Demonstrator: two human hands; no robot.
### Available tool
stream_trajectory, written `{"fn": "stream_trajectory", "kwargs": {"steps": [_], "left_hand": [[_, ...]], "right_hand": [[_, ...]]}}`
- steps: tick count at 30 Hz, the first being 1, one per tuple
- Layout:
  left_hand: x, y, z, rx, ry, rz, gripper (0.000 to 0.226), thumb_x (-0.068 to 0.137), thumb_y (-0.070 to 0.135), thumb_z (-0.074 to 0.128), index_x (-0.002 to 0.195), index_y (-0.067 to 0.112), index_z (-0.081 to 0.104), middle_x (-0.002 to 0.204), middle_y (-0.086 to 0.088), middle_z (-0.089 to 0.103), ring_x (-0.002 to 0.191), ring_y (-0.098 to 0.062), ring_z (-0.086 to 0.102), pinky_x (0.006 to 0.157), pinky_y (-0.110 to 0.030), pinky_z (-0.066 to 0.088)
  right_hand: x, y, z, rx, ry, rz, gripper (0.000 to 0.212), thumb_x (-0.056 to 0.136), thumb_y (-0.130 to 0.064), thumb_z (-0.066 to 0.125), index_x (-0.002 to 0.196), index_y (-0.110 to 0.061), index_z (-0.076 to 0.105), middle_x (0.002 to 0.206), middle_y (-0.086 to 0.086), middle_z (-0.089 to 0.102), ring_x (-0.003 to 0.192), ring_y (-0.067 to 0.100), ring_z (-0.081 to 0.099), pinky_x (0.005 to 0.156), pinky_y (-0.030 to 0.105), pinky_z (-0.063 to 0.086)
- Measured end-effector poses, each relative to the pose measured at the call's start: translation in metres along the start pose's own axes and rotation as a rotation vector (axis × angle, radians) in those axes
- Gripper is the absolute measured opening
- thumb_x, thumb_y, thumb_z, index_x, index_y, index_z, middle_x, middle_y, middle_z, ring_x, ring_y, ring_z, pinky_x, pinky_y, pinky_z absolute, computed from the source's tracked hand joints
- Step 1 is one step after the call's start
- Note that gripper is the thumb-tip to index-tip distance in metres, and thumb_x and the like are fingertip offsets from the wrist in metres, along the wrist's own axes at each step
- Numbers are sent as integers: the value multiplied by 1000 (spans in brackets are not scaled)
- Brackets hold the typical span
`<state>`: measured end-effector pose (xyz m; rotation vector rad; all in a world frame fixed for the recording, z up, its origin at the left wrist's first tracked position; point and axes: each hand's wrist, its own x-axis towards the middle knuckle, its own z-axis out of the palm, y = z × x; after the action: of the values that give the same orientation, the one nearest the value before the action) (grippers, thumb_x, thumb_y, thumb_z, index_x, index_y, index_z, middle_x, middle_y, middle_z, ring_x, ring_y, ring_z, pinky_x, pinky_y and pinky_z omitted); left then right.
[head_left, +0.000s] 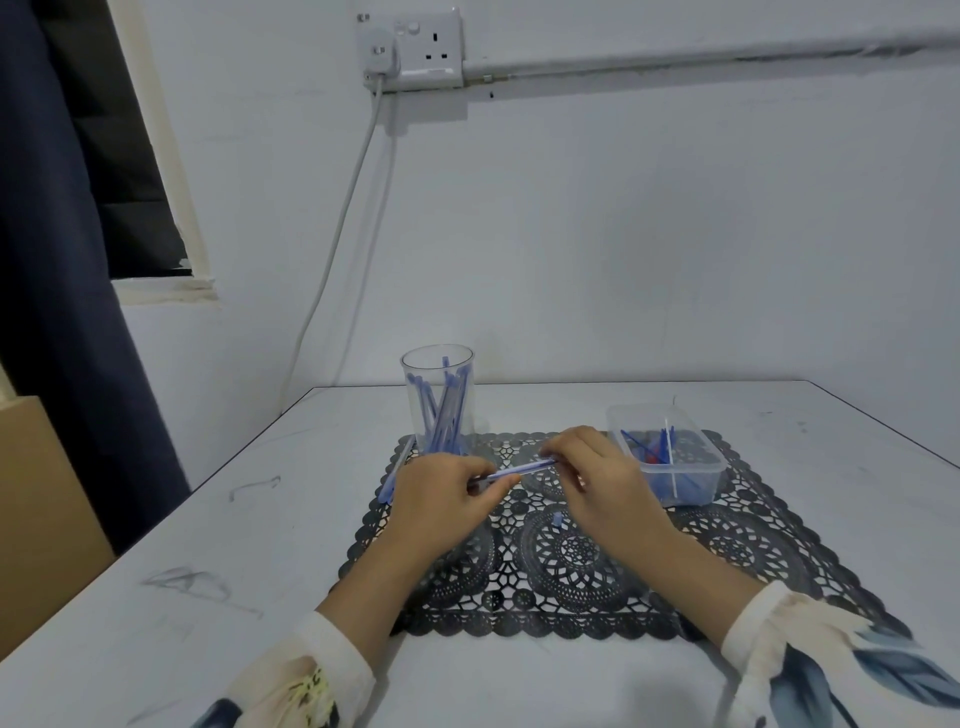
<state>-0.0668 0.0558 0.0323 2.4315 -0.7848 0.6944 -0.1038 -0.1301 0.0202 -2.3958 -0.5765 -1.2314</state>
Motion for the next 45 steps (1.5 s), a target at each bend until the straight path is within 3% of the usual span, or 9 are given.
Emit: {"fn": "stream_trajectory", "kwargs": {"steps": [5, 9, 13, 17, 21, 26, 32, 40, 45], "left_hand": [[-1, 0, -1, -11, -6, 4, 35, 84, 58, 54, 85, 29, 74, 53, 9, 56, 50, -5, 48, 49, -16, 35], [-1, -1, -1, -19, -26, -8, 36, 83, 59, 53, 88, 30, 74, 60, 7, 64, 56, -6, 56, 53, -17, 39], [0, -3, 0, -3, -33, -18, 39, 84, 61, 50, 86, 29, 74, 60, 6, 64, 56, -7, 56, 54, -20, 43], [1, -4, 1, -17, -49, -31, 38, 83, 61, 51, 93, 32, 73, 64, 8, 67, 59, -5, 59, 61, -23, 50], [2, -7, 0, -15, -49, -49, 38, 83, 61, 51, 95, 33, 73, 66, 9, 67, 61, -4, 59, 60, -19, 47], [3, -12, 1, 3, -23, -84, 40, 82, 64, 51, 90, 32, 73, 64, 9, 66, 61, -4, 58, 59, -19, 44], [3, -13, 1, 18, -39, -102, 40, 82, 64, 50, 90, 32, 73, 64, 8, 66, 62, -6, 58, 56, -18, 41], [3, -13, 1, 19, -43, -96, 42, 82, 65, 49, 88, 31, 73, 64, 8, 66, 61, -5, 58, 58, -20, 46], [3, -12, 0, 20, -45, -93, 41, 82, 64, 50, 89, 31, 73, 62, 9, 65, 59, -5, 57, 52, -14, 37]], "right_hand": [[-1, -5, 1, 123, 52, 124, 31, 69, 16, 64, 88, -9, 63, 85, 0, 60, 77, 6, 57, 70, 19, 51], [2, -13, -3, 329, 57, 413, 33, 74, 14, 60, 81, -17, 62, 86, -5, 62, 89, -7, 56, 71, 4, 46], [5, -12, -3, 507, 39, 598, 39, 76, 16, 56, 80, -23, 63, 90, -2, 65, 86, -4, 61, 76, 8, 48], [5, -7, -4, 419, 9, 600, 44, 78, 12, 55, 80, -32, 61, 90, -7, 66, 87, 2, 62, 76, 12, 49], [4, -3, -3, 352, -66, 647, 34, 79, 9, 53, 80, -23, 66, 82, -9, 66, 78, 2, 60, 65, 6, 44], [4, -4, -1, 245, -330, 632, 23, 78, -1, 57, 80, -22, 67, 80, -4, 67, 72, 8, 58, 60, 4, 40], [2, -7, -2, 11, -621, 454, 23, 83, -21, 62, 104, -21, 70, 88, -10, 51, 78, 4, 48, 69, 11, 34], [5, -8, -4, -5, -679, 442, 23, 85, -11, 58, 100, -20, 73, 98, -4, 68, 70, -2, 46, 61, 3, 29], [7, -6, -4, 46, -545, 559, 24, 85, -7, 58, 100, -20, 73, 98, -3, 70, 67, -5, 50, 64, 2, 35]]}}
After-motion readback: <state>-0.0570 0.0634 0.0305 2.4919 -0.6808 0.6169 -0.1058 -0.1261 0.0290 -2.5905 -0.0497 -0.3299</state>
